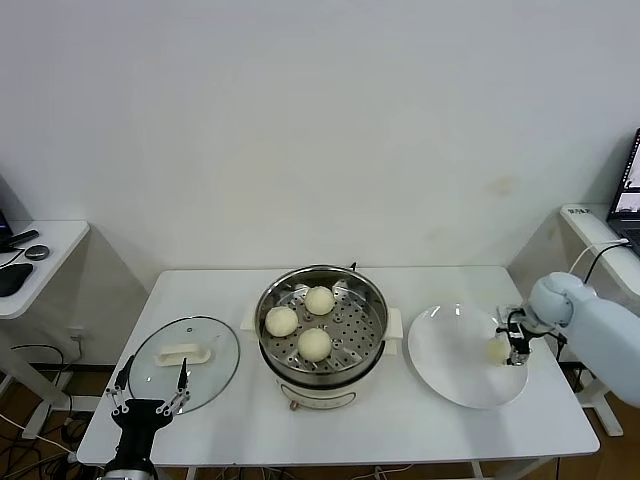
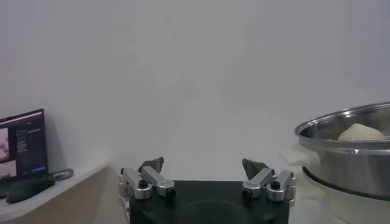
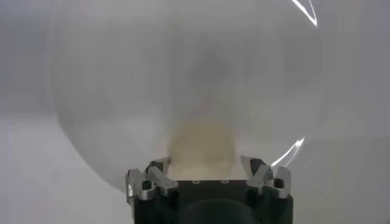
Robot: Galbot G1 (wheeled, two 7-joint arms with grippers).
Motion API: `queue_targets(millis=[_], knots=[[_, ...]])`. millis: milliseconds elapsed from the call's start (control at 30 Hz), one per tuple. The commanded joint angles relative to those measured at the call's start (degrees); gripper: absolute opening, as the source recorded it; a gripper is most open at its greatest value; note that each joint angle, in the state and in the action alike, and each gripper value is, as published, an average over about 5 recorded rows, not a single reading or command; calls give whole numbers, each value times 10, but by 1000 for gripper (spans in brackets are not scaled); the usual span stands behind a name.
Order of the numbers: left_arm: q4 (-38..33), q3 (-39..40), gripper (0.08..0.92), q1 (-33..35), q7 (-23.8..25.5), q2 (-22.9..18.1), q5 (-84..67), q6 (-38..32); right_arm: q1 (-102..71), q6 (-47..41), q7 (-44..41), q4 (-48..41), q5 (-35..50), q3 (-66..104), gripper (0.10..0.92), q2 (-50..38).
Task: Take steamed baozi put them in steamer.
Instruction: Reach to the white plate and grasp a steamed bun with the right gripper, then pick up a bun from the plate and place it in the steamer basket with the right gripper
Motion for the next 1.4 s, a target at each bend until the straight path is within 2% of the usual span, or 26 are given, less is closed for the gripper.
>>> queue_targets(millis=[33,400,567,733,900,1067,1233,1400], knots=[[-3,0,823,0,0,0,0,0,-8,-14,1,-17,-11,9,637,18],[-9,0,823,3,0,0,-1,0,60,-41,-11,56,48,-62,410,-30],[-13,2,823,2,1,1,-2,0,144,-62,-25,126,126,-117,387,-80],[-12,6,823,-4,1,7,-5,2,293,-96,-29,207,248,-210,391,-101],[-7,11,823,-15,2,10,-10,7,472,-146,-11,276,361,-332,398,-62],[-5,15,823,-20,3,12,-11,8,577,-215,34,325,462,-416,399,23],[-5,13,823,-20,3,15,-17,8,570,-289,94,344,531,-435,399,100],[-12,10,823,-19,4,13,-18,9,523,-336,135,337,554,-436,399,160]])
